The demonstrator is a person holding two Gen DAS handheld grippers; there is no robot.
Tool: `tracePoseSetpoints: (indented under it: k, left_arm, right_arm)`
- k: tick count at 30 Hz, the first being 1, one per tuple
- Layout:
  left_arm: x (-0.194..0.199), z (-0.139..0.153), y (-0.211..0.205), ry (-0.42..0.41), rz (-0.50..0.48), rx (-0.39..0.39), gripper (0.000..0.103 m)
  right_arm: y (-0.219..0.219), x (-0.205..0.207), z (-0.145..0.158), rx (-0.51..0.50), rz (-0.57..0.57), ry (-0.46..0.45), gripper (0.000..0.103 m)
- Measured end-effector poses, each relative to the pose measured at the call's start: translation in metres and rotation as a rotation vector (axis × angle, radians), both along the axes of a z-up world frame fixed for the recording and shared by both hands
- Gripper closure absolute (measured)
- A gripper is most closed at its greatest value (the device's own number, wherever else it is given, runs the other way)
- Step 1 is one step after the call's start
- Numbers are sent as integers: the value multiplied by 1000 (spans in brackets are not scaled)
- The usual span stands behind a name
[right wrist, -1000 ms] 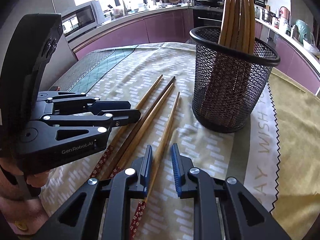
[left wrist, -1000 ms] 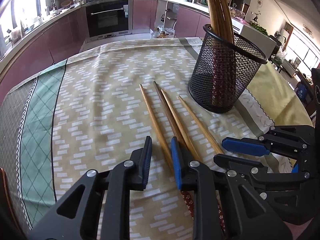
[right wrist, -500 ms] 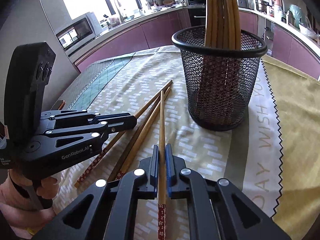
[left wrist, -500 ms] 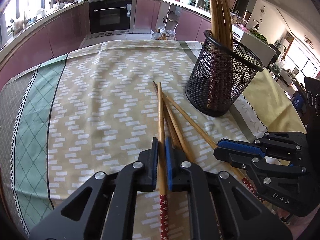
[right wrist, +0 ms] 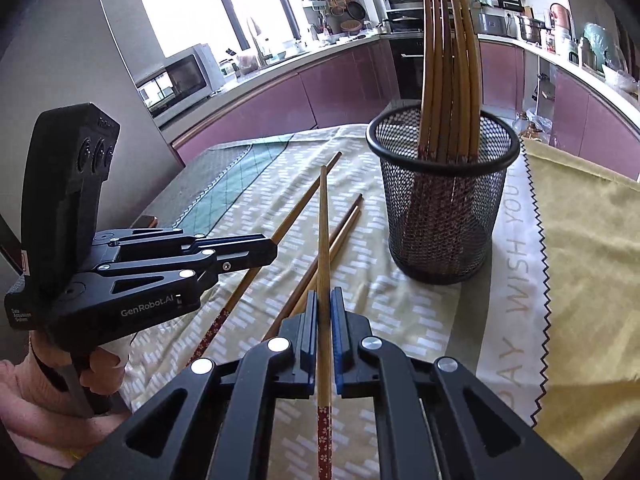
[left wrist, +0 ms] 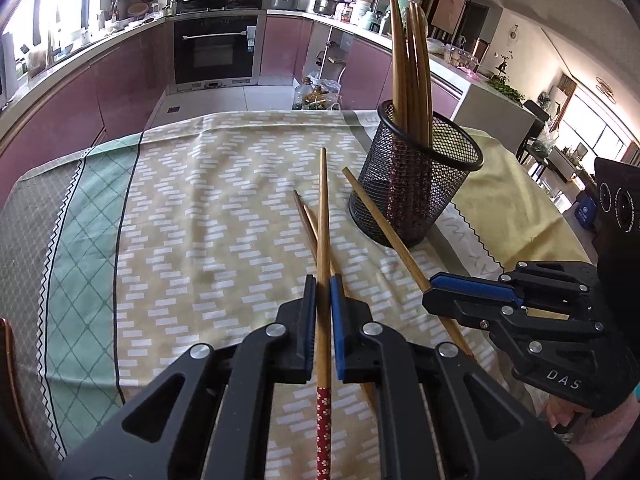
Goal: Organize utensils
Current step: 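Grasp a chopstick with the left gripper while the right gripper grasps another, then lift both chopsticks upright and carry them over the mesh cup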
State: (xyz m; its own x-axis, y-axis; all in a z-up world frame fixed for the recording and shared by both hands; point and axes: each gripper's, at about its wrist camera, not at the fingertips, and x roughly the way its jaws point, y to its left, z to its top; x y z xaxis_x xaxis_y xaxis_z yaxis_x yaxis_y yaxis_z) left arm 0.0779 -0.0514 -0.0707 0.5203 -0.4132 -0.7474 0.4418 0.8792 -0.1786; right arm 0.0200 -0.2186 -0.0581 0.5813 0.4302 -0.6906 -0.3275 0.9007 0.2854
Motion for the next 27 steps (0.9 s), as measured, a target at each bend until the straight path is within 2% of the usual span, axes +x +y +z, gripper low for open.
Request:
tracePoseSetpoints:
  k: [15, 27]
  left_arm:
    - [-17, 39, 13, -43, -40, -106, 95]
    - [-24, 59, 13, -85, -61, -142, 95]
  right_arm:
    - [-8, -9, 28, 35, -6, -81, 97]
    - [-17, -9, 42, 52, -27, -131, 97]
